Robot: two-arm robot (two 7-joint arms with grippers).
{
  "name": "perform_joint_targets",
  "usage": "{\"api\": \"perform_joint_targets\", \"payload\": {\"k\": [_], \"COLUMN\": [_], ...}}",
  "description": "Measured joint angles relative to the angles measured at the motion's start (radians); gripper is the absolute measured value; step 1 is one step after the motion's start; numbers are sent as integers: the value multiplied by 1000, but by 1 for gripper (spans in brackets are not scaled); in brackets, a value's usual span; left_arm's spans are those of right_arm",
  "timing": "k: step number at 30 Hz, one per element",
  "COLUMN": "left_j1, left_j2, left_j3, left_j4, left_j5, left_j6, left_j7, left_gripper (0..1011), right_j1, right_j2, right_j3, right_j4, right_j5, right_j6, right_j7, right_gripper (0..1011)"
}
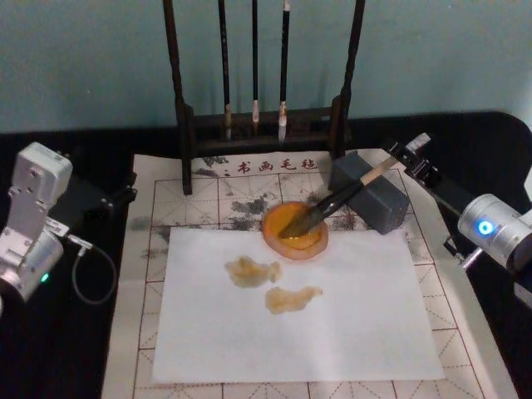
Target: Pick up the brush from the inkstone, write on the paper, then place the brush back to its original position.
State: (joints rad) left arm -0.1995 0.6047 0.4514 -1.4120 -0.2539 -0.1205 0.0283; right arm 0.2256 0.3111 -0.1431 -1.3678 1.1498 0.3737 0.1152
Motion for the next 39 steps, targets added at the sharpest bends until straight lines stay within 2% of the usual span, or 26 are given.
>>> {"api": "perform_joint_targets", "payload": {"k": [9, 21, 26, 39], "left_j1": [0, 0, 0, 0], "left_j2": [0, 0, 0, 0], "left_j3": [0, 0, 0, 0], "left_j4": [0, 0, 0, 0], "left_j5": [0, 0, 0, 0], "left_j6": [0, 0, 0, 0], "left_j7": [0, 0, 0, 0], "left_gripper": [1001, 1001, 1001, 1001], "right_j1": [28, 37, 36, 37], "right_j2": [-17, -16, -18, -10], "right_j3": [-6, -20, -18, -27], "right_j4": [32, 39, 40, 44], "right_j5": [46, 83, 118, 147], "right_j6": [0, -16, -16, -26], "right_j7": [-22, -38, -58, -55], "right_gripper": [1002, 1000, 1002, 1002]}}
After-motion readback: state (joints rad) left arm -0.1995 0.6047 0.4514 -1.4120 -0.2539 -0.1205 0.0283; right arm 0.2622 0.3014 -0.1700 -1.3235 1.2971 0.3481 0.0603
